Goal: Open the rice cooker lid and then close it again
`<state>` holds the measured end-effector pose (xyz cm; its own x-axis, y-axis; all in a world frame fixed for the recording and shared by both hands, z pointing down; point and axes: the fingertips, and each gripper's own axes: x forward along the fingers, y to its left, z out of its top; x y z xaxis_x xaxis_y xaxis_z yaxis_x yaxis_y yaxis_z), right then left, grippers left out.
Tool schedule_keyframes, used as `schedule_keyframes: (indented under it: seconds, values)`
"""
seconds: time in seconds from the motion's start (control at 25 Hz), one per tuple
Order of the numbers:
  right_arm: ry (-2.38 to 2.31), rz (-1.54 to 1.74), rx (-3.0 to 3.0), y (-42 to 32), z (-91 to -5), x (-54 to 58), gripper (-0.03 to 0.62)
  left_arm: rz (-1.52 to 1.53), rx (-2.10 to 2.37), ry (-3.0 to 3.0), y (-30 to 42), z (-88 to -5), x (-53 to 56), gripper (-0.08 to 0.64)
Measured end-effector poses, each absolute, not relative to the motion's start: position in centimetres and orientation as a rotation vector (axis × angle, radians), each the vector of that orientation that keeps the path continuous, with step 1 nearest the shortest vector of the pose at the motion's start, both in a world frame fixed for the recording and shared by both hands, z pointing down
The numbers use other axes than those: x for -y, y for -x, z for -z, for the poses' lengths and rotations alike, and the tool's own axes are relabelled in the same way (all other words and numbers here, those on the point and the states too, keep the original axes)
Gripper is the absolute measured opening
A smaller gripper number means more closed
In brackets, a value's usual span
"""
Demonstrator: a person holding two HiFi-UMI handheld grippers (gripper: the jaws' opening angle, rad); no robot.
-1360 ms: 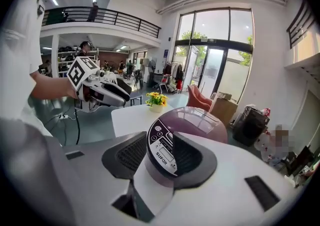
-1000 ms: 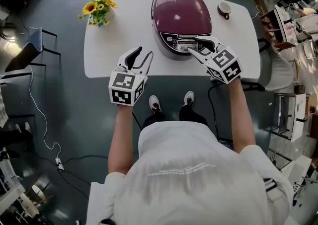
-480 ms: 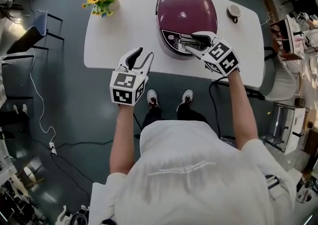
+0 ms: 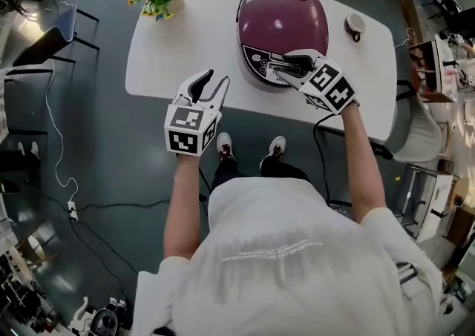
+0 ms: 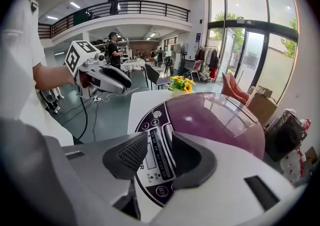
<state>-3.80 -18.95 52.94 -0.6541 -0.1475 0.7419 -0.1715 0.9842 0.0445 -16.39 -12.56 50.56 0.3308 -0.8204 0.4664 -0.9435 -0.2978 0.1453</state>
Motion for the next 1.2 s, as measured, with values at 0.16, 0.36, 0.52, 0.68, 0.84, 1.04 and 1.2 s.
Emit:
schedule_keyframes:
  seconds: [0.16,0.36,0.52,0.68,0.84,1.04,1.2]
  values:
    - [-0.234,-0.034,2.289,4.0,-53.0,19.0,0.164,-0.424,1.552,-2.206,16.0,-50.9,12.7,0.160]
    - [-0.245,-0.048,2.274,4.0,-53.2,18.9,0.169,-0.428,1.545,-2.205,15.7,-51.0,13.0,0.160]
    - [-0.277,-0.035,2.270,4.1,-53.2,18.8,0.171,-0.433,1.542,-2.218,15.8,-50.7,13.3,0.160]
    - [-0.285,-0.085,2.279,4.2,-53.3,18.9,0.175,-0.435,1.535,-2.226,15.7,-50.7,13.5,0.160]
    - [-0.299,-0.106,2.286,4.0,-53.3,18.9,0.168,-0.436,1.526,-2.237,15.4,-50.7,13.7,0.160]
    - [-0.339,-0.104,2.307,3.9,-53.2,19.0,0.167,-0.437,1.527,-2.249,15.4,-50.5,14.0,0.160]
    - [-0.370,-0.075,2.319,4.0,-53.2,19.1,0.167,-0.436,1.528,-2.264,15.4,-49.9,14.5,0.160]
